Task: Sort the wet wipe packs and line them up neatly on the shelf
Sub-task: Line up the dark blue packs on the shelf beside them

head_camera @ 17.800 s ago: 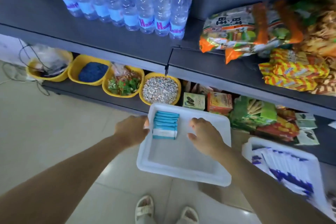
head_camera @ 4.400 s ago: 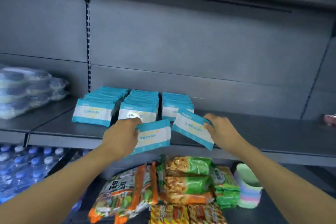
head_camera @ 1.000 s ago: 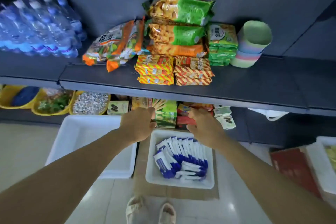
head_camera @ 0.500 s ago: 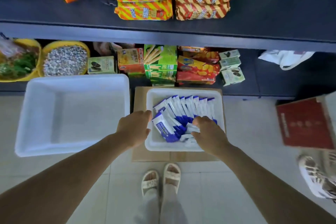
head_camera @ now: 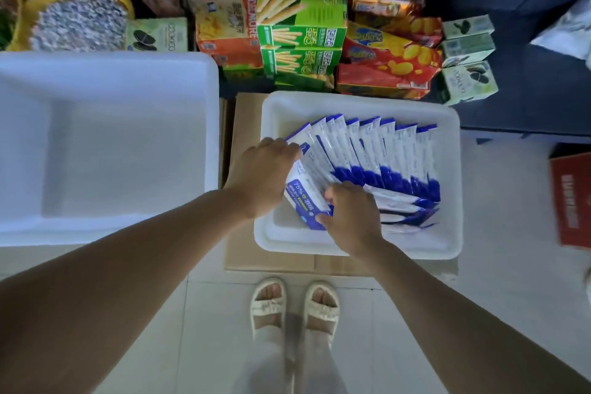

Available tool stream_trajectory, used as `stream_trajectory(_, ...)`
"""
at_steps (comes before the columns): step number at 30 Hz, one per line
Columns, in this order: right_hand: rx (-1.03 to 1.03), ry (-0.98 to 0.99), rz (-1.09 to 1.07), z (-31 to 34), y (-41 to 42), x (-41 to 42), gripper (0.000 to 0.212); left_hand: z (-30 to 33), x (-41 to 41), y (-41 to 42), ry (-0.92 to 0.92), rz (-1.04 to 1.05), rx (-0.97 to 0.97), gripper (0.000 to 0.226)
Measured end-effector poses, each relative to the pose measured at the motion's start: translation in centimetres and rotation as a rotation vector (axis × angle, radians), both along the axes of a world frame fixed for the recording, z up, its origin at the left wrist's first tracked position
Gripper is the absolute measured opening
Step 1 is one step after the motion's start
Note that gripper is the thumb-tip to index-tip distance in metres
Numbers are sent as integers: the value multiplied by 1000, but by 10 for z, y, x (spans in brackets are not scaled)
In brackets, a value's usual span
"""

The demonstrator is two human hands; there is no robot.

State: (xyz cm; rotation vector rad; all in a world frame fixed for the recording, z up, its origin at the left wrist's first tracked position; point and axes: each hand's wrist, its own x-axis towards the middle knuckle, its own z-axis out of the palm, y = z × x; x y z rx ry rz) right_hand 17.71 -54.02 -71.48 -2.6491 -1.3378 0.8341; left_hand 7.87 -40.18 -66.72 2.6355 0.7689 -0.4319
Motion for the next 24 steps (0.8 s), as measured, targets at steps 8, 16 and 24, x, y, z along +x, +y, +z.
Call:
stream_trajectory(8, 154, -240, 97, -25, 5, -9, 46, -23, 1, 2, -54, -16, -4, 49)
stream_trajectory(16, 296, 162, -158, -9, -10, 19, 25, -21, 4, 7, -36, -2, 7, 50)
stream_trajectory(24, 432, 223, -304, 19, -15, 53, 15, -31, 9, 6, 59, -45, 69, 57)
